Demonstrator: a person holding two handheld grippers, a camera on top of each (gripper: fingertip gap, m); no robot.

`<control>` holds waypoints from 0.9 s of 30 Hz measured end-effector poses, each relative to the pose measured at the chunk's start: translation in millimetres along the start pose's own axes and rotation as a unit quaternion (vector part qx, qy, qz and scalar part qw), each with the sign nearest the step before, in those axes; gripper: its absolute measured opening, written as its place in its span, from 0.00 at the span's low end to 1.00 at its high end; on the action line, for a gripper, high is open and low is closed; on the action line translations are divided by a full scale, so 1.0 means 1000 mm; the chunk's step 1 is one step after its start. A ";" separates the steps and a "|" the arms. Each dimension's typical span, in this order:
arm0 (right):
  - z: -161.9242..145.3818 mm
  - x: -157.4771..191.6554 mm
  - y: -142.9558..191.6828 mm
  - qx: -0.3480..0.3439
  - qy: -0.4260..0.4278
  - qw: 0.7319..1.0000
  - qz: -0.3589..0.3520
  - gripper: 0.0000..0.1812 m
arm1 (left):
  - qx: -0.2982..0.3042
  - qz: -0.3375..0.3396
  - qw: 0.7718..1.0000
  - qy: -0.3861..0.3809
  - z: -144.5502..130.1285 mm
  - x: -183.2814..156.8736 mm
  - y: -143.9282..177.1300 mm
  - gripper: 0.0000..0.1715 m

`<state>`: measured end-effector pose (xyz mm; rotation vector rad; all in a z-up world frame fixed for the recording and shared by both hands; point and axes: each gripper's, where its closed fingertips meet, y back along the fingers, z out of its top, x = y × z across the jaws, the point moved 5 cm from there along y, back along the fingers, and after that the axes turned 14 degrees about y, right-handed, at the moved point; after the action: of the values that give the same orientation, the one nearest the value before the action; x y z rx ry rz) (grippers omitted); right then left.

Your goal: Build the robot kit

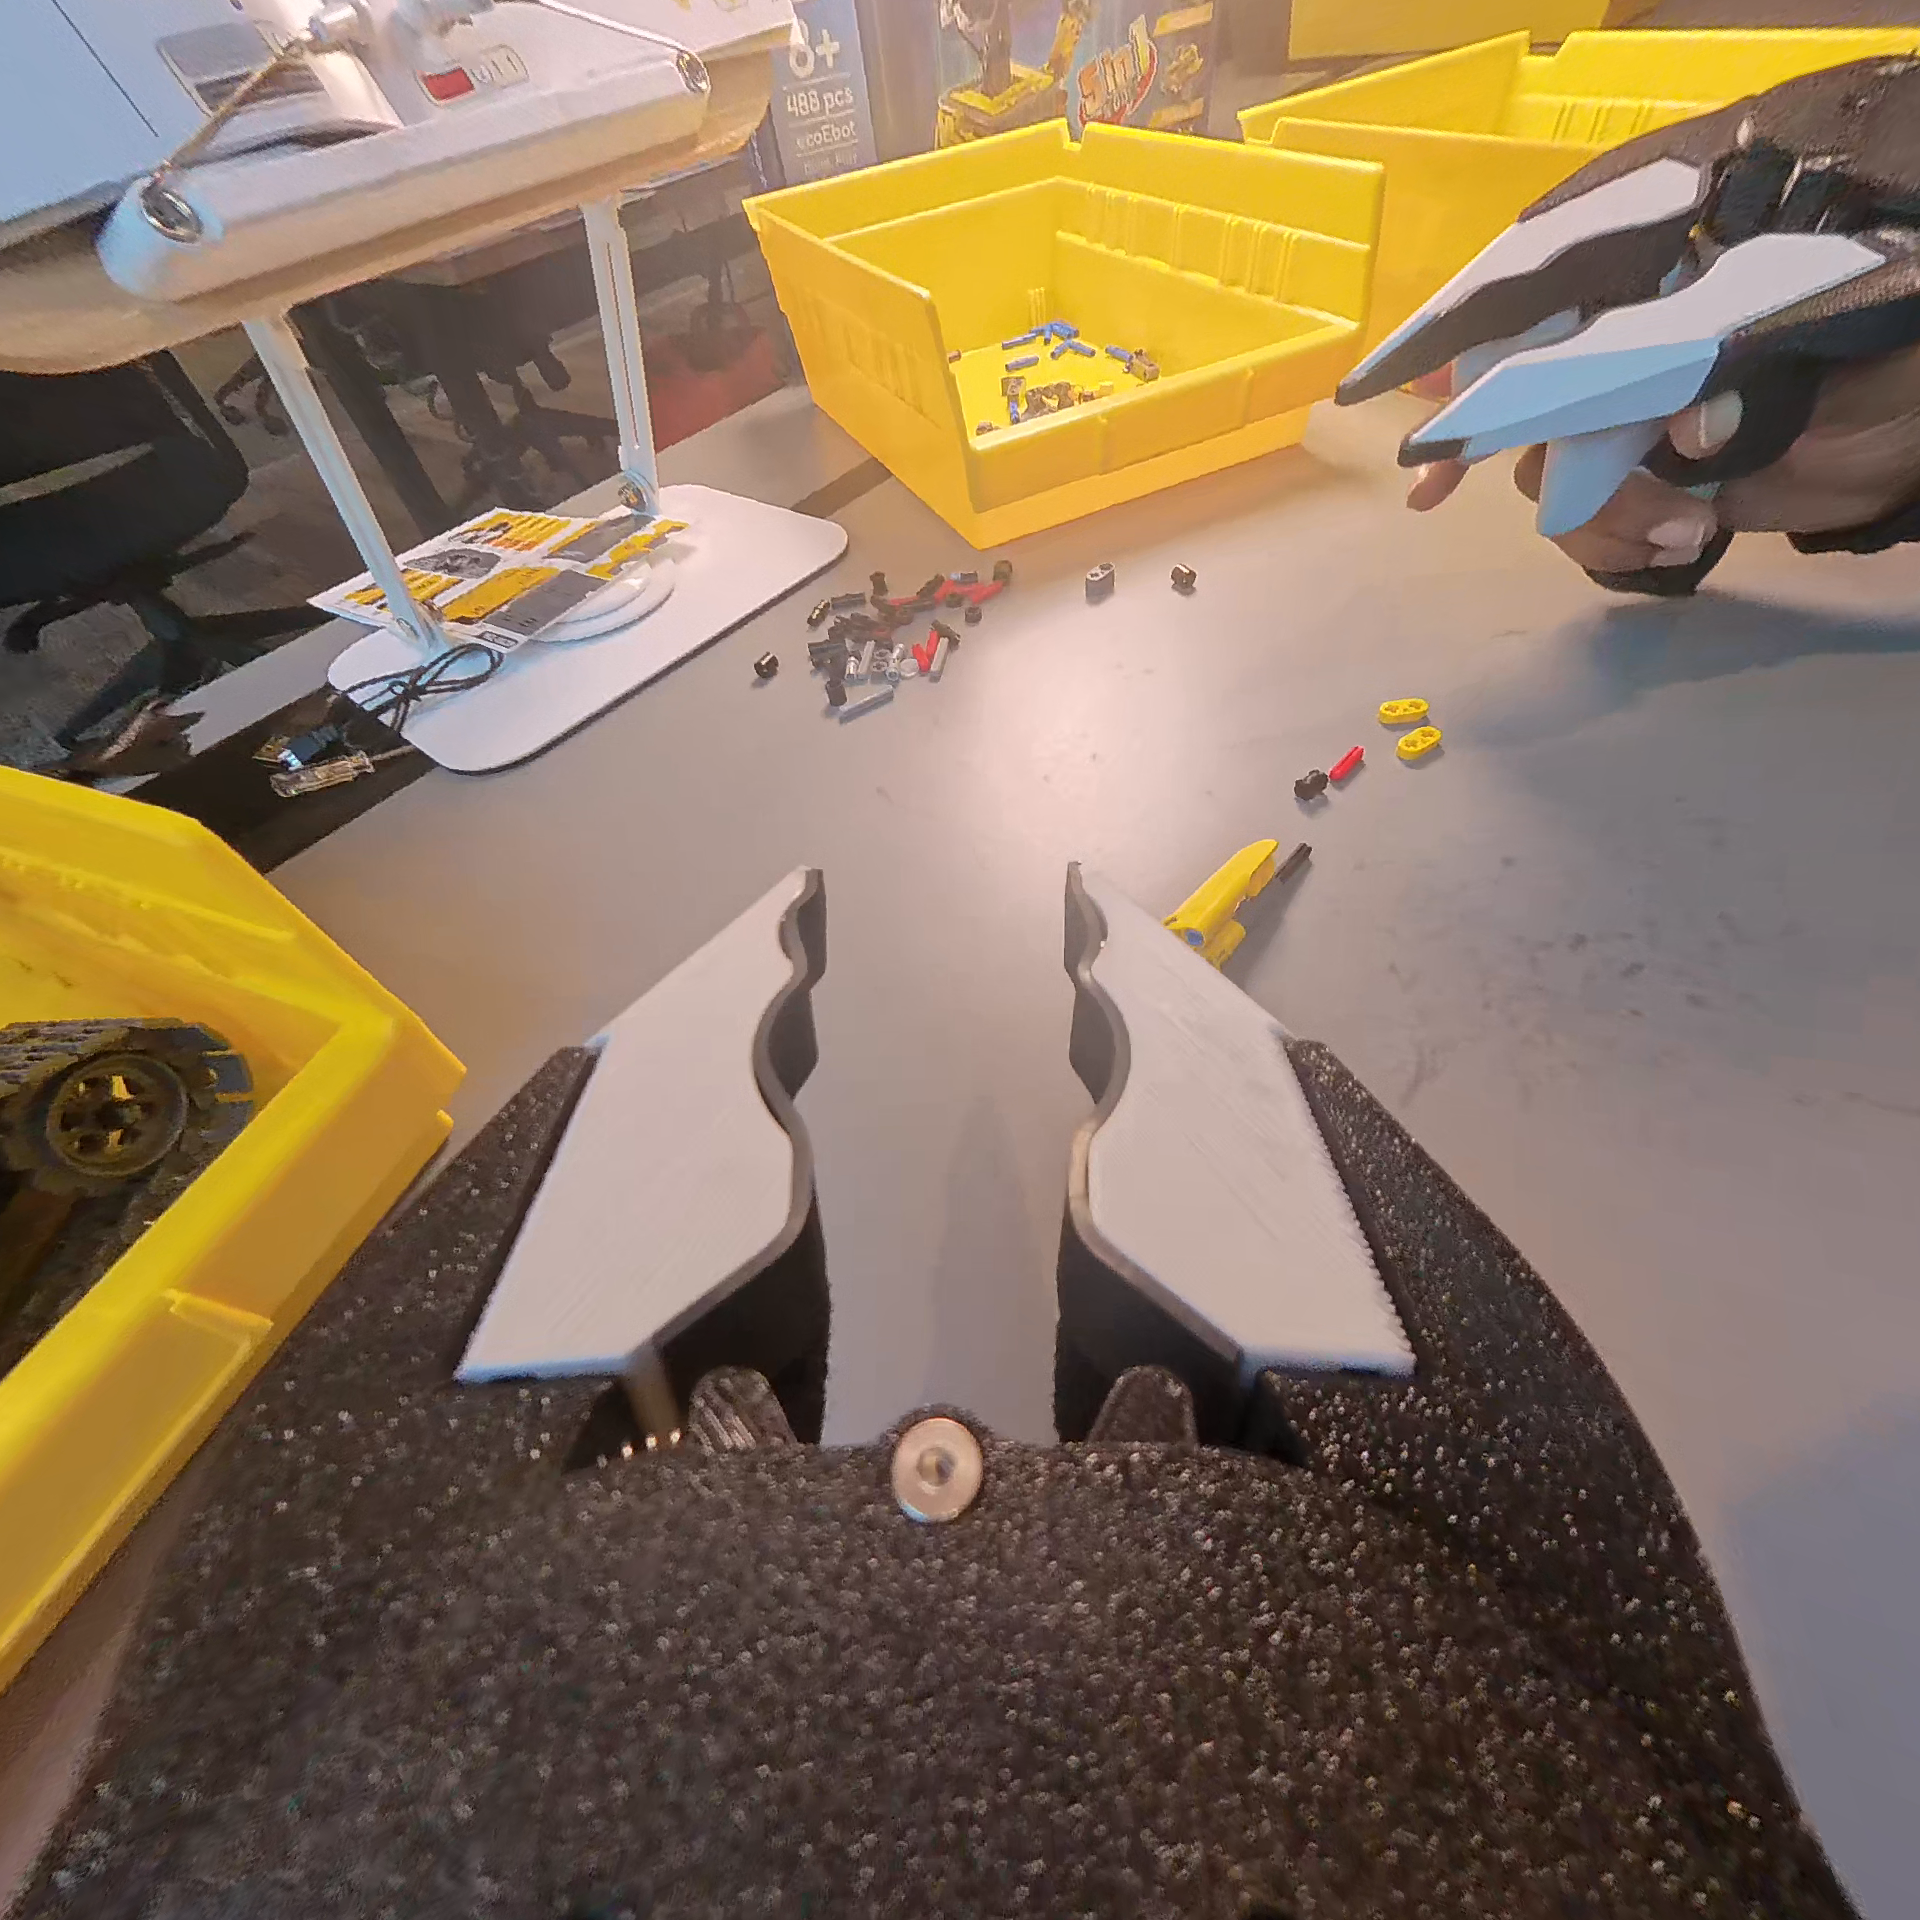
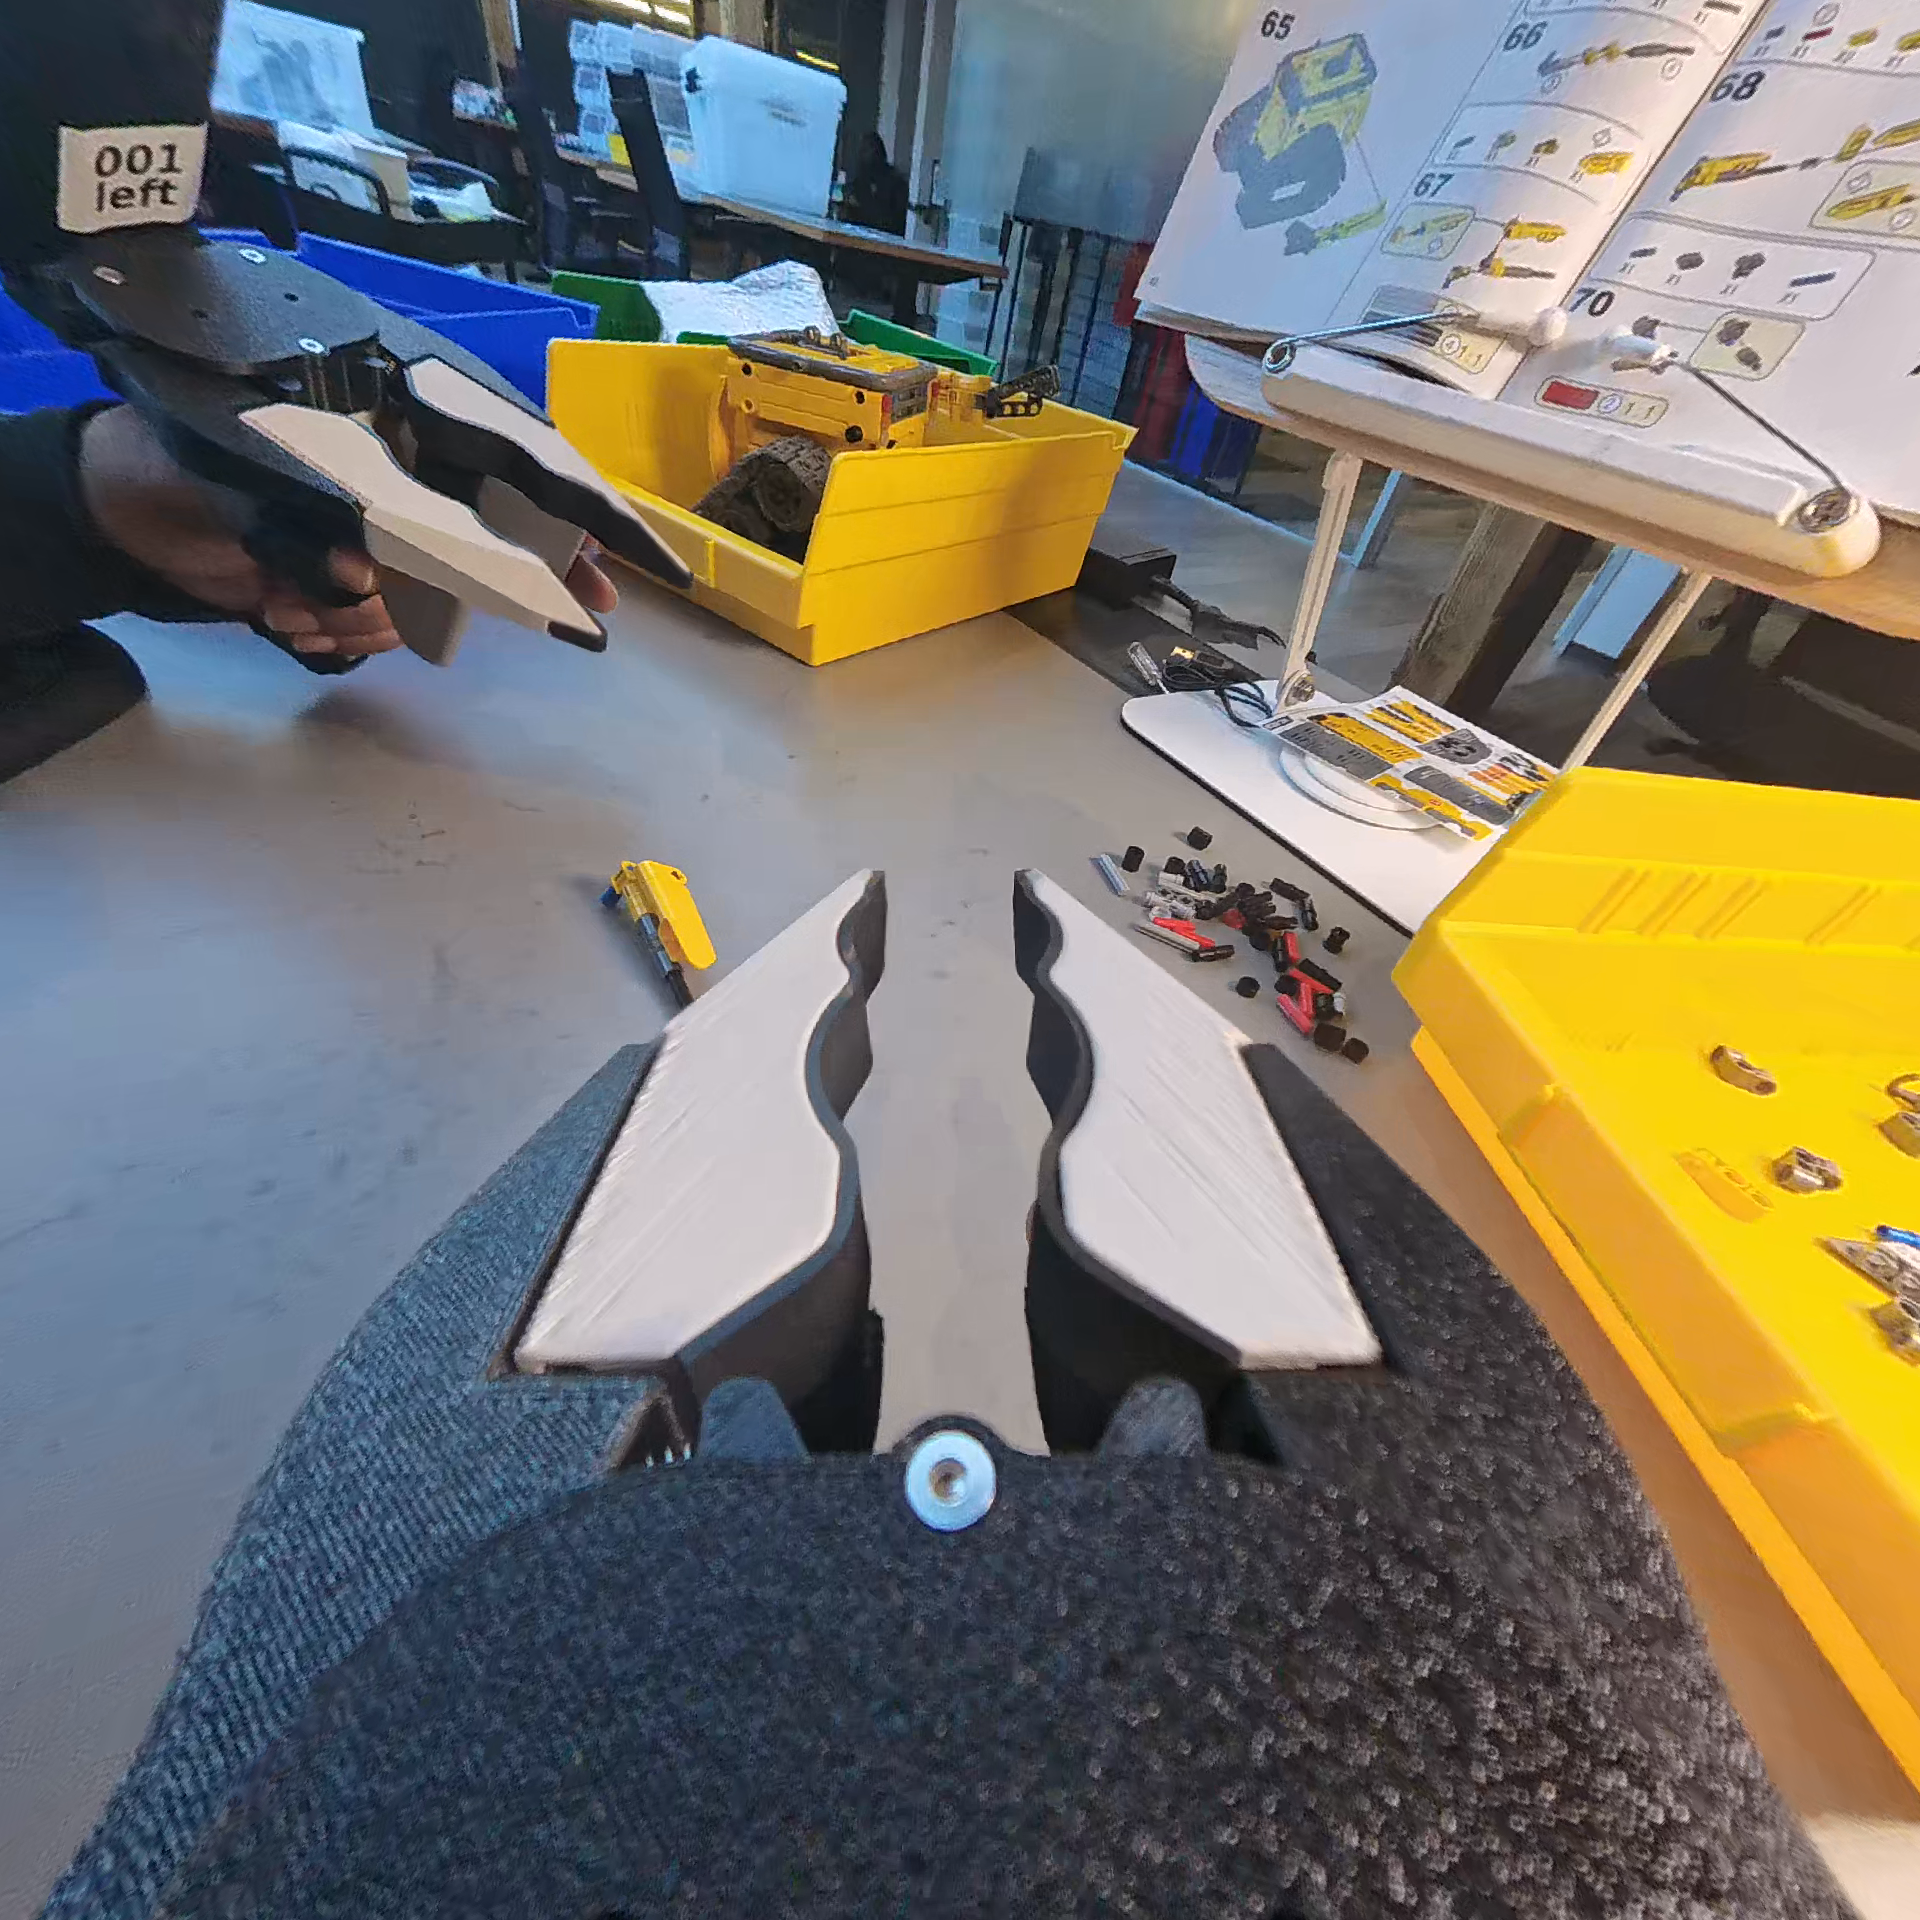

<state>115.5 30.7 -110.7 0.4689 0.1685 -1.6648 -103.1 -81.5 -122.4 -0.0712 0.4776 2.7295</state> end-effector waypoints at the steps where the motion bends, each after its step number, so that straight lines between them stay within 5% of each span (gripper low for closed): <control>1: 0.000 0.000 0.000 -0.002 -0.002 1.000 0.001 0.14 | -0.008 0.003 1.000 0.000 0.002 0.000 0.001 0.26; 10: 0.004 -0.001 0.003 -0.029 -0.005 1.000 -0.002 0.15 | -0.098 0.018 0.995 0.016 0.021 0.004 0.013 0.27; 27: 0.001 -0.008 0.005 -0.034 -0.016 0.999 -0.017 0.15 | -0.097 0.019 0.995 0.030 0.018 0.010 0.011 0.27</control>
<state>120.8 37.1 -105.9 0.3902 0.2087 -1.6927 -116.3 -81.7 -103.0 -0.1966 0.2314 2.8103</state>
